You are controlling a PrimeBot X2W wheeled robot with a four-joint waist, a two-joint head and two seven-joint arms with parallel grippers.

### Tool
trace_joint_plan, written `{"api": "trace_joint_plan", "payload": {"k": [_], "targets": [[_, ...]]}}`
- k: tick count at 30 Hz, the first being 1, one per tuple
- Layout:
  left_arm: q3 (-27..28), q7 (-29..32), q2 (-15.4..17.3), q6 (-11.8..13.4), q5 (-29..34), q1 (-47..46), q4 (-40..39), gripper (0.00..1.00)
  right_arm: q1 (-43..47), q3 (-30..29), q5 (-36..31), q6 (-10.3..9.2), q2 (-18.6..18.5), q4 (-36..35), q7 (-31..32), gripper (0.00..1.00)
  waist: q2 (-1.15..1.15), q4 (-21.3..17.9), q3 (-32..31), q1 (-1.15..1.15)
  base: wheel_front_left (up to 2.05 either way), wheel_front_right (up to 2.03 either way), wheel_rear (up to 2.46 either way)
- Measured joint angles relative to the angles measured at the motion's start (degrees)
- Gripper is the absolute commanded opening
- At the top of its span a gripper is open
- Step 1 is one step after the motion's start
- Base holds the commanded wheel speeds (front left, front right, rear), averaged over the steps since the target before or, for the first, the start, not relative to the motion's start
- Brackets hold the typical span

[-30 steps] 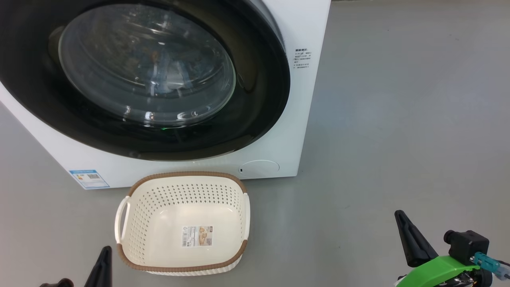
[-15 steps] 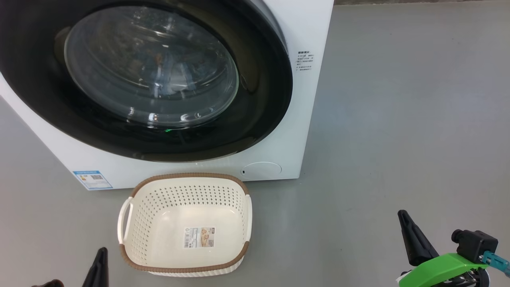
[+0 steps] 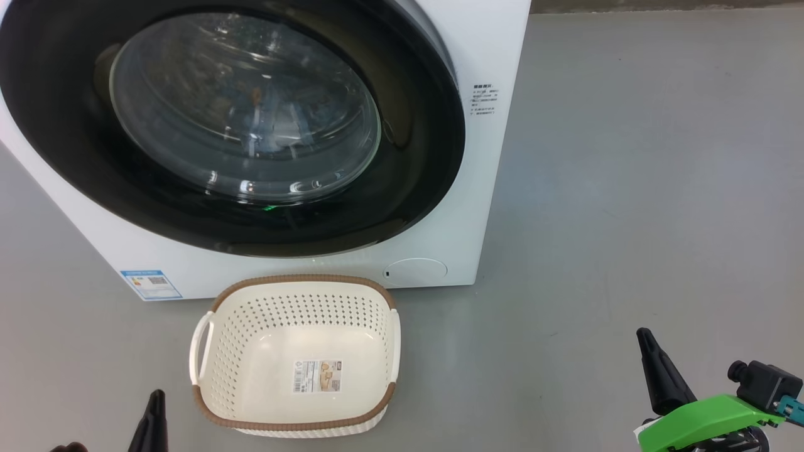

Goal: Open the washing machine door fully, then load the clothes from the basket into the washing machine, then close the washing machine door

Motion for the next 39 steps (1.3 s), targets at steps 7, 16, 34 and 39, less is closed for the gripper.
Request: {"api": "trace_joint_plan", "payload": {"k": [7, 16, 34, 39], "targets": [[0.57, 1.21, -0.57, 0.01, -3.9, -0.65, 0.0, 0.0, -0.01, -0.3, 4.04, 0.0, 0.34, -0.24, 1.04, 0.0, 0.0, 0.23, -0.28, 0.0, 0.0, 0.0, 0.0], [1.04, 2.56, -0.82, 0.0, -8.76, -0.88, -0.07, 0.0, -0.01, -1.02, 9.43, -0.01, 1.09, -0.55, 2.52, 0.0, 0.0, 0.52, -0.63, 0.0, 0.0, 0.0, 0.0], [2.41, 5.5, -1.86, 0.0, -18.17, -2.09, -0.15, 0.0, -0.02, -2.29, 18.61, -0.01, 1.72, -1.22, 5.16, 0.0, 0.0, 1.08, -1.3, 0.0, 0.0, 0.0, 0.0], [2.65, 6.08, -2.34, 0.0, -20.69, -2.09, -0.15, 0.0, -0.03, -2.75, 21.37, -0.01, 1.85, -1.41, 6.06, 0.0, 0.0, 1.24, -1.5, 0.0, 0.0, 0.0, 0.0]]}}
